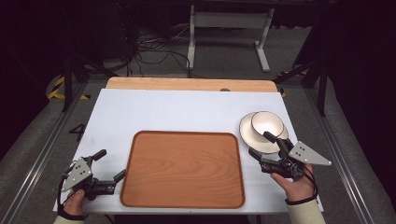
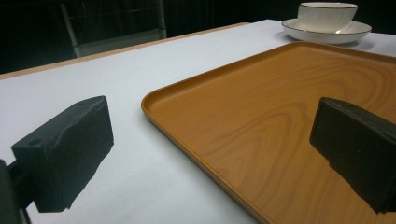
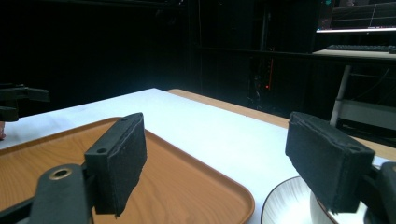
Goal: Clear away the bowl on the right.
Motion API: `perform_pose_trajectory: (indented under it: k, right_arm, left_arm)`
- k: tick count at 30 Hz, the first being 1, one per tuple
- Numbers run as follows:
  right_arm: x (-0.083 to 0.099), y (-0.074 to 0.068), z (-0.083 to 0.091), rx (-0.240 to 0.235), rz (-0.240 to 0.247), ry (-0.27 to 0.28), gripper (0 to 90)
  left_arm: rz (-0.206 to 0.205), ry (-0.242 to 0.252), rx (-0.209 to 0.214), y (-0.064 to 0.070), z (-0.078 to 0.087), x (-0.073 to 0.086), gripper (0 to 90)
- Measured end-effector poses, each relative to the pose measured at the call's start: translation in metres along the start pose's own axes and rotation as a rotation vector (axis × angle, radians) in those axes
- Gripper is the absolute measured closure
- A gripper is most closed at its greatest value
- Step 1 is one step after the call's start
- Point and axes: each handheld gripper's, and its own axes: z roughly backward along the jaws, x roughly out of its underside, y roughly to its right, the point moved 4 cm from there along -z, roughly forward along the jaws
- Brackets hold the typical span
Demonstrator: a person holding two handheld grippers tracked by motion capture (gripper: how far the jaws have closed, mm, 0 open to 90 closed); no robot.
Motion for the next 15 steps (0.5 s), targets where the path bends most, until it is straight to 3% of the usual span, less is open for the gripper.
perform_pose_trajectory:
  k: [9,15]
  right_arm:
    - [-0.006,0.002,0.0,-0.008,0.005,-0.008,20.6]
    - [-0.007,0.015,-0.003,0.017,0.004,-0.046,21.1]
  left_arm:
    - [0.002,-0.001,0.001,0.0,0.0,0.0,0.2]
    - [0.003,-0.002,0.003,0.0,-0.001,0.0,0.2]
